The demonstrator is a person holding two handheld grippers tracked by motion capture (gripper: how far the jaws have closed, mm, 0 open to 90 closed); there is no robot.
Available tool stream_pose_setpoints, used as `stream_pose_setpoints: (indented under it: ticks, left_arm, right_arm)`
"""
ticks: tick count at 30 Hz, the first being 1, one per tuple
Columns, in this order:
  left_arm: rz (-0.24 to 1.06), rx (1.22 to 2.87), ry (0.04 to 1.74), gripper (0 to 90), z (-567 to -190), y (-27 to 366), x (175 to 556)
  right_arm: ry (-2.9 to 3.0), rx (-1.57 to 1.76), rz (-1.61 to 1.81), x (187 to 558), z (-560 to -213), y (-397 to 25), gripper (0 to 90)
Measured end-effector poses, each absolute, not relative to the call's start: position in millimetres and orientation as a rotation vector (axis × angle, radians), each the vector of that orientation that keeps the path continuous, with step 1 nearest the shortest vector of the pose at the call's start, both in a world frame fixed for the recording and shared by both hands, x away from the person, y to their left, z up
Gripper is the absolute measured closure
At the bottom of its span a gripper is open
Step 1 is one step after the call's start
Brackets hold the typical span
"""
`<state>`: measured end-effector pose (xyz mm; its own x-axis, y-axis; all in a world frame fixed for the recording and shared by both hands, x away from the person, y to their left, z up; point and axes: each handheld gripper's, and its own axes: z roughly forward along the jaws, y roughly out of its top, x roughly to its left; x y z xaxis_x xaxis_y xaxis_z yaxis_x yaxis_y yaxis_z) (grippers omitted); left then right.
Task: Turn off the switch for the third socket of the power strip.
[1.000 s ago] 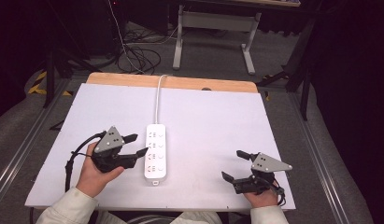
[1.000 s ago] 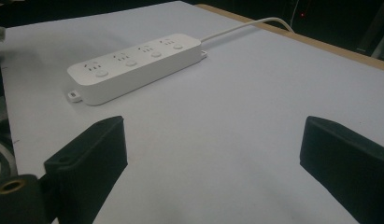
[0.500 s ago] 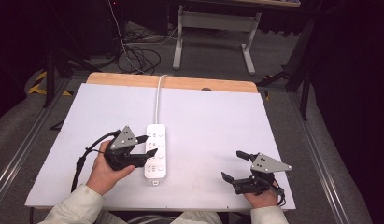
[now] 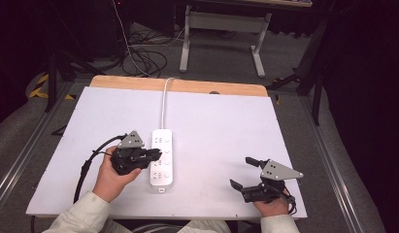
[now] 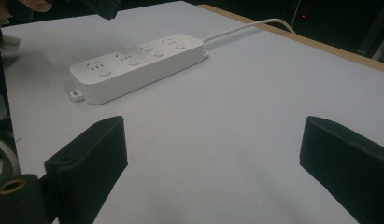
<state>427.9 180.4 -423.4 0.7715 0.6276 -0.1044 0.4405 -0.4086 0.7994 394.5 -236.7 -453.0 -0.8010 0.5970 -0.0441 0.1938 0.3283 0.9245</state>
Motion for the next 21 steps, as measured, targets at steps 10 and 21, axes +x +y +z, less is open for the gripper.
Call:
stream_pose_setpoints:
  ticks: [10, 21]
  left_arm:
    - [0.285, 2.097, 0.718, 89.8, -439.7, 168.8, 434.6]
    - [0.272, 2.133, 0.734, 89.8, -452.8, 160.9, 441.1]
  right_arm:
    - [2.224, 0.695, 1.464, 394.2, -453.0, -236.8, 7.8]
    - [2.229, 0.692, 1.468, 394.5, -453.4, -236.7, 7.8]
